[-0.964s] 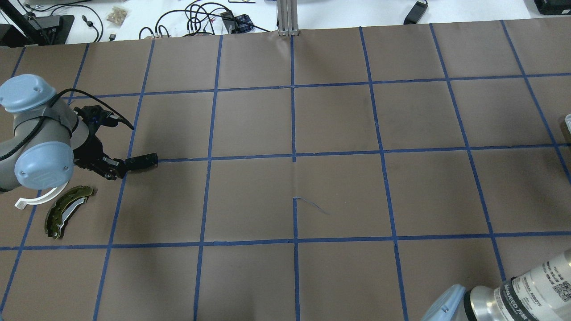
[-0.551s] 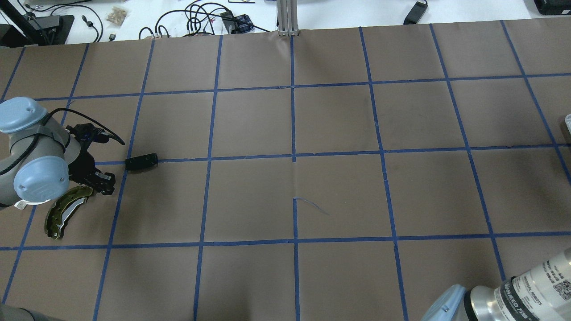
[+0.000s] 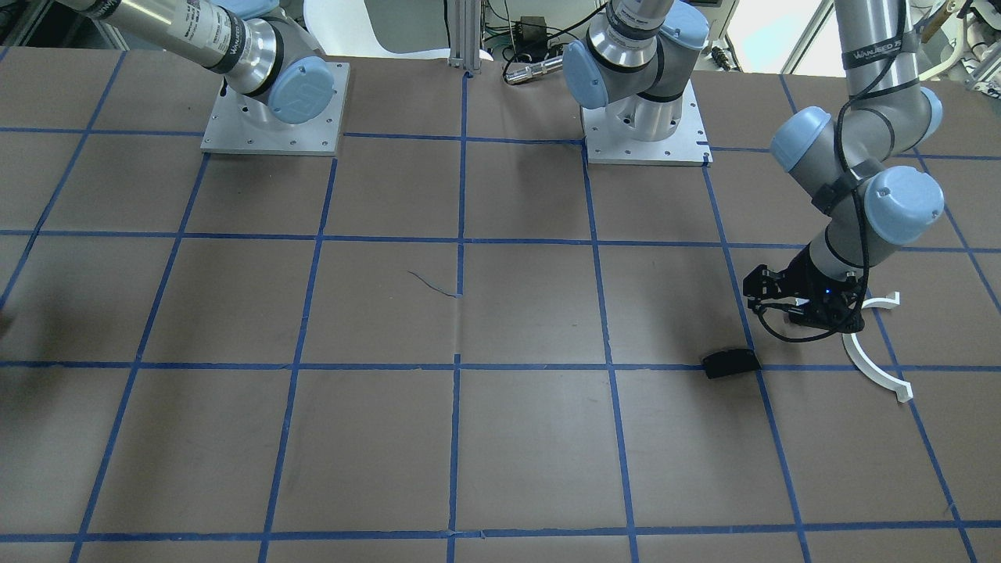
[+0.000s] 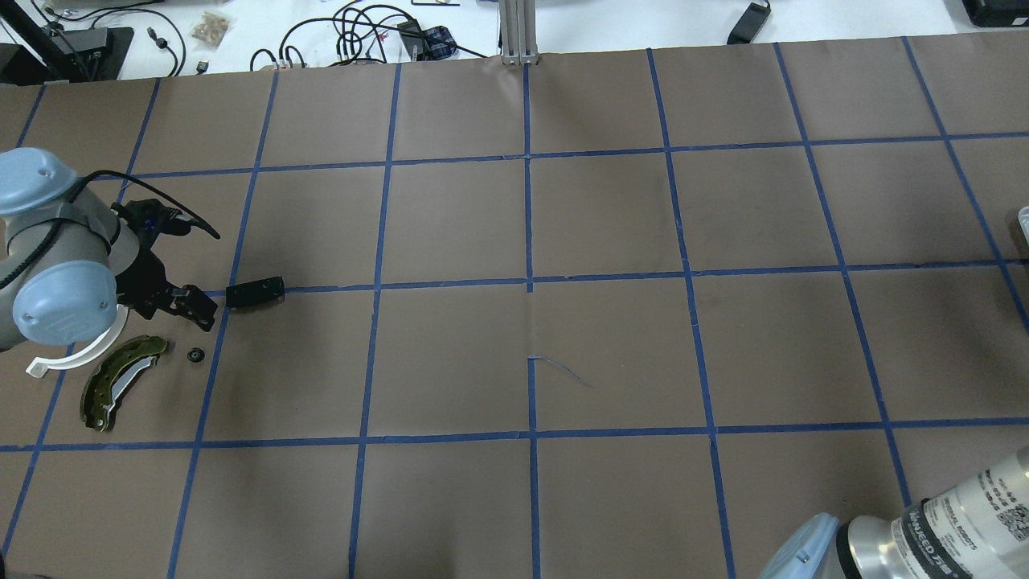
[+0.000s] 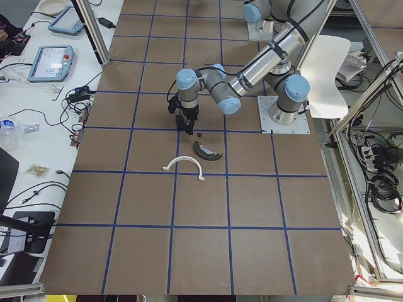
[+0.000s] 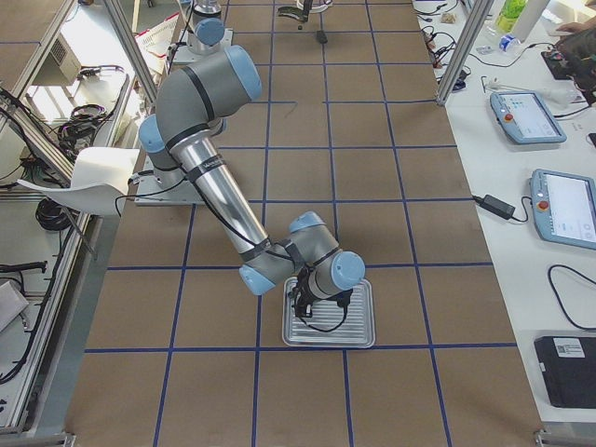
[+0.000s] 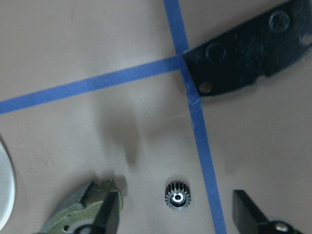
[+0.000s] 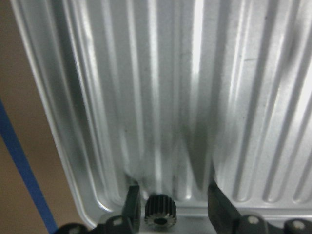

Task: Place bearing gear from tray to pile

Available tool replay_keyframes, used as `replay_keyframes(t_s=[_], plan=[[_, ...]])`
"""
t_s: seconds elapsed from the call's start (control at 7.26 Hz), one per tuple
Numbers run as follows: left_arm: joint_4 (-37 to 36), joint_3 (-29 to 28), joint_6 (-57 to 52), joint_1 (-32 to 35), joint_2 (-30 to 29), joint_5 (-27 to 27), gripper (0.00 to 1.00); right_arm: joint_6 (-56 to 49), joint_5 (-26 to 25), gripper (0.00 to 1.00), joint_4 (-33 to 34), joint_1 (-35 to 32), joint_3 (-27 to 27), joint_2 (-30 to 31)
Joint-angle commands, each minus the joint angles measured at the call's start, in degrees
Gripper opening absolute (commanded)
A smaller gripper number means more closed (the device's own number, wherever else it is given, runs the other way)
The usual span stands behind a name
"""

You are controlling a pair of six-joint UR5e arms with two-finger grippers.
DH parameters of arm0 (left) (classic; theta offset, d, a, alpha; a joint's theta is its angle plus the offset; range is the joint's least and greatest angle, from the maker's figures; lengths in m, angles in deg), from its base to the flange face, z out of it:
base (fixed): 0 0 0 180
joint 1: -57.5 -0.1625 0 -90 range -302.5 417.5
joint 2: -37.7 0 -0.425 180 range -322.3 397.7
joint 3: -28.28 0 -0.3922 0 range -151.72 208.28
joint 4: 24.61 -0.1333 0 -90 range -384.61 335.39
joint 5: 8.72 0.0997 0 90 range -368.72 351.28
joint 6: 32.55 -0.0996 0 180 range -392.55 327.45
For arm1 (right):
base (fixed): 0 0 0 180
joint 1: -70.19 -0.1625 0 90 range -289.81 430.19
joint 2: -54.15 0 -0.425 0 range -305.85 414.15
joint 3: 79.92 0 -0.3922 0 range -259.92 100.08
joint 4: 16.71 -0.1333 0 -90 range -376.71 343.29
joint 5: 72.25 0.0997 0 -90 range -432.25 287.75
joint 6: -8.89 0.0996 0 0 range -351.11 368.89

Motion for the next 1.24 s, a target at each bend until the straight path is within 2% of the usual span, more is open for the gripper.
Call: replay_keyframes(t_s=[0.0, 0.14, 0.28, 0.55, 0.96, 1.1], plan=[[20.42, -11.32, 18.13, 8.19, 4.37, -0.50, 1.00, 0.00, -1.00, 0.13, -1.52, 0.00, 0.57, 0.07], [27.93, -16.70, 23.54, 12.41, 5.78, -0.58, 1.00, 0.00, -1.53, 0.00, -2.93, 0.00, 0.75, 0.16], [32.19, -20.93, 33.95, 17.32, 7.27, -2.33, 1.00, 0.00, -1.79, 0.00, -2.95, 0.00, 0.84, 0.25], [34.60, -26.22, 36.34, 24.20, 9.82, -3.31, 1.00, -0.26, -1.80, 0.00, -3.29, 0.00, 1.80, 0.51], [35.22, -24.84, 36.17, 26.07, 12.73, -3.13, 1.00, -0.09, -0.93, 0.00, -10.39, -0.79, 6.71, 2.26], [35.13, -25.27, 36.25, 26.07, 13.43, -3.48, 1.00, 0.17, 0.04, 0.00, -11.11, -2.18, 6.82, 4.62]])
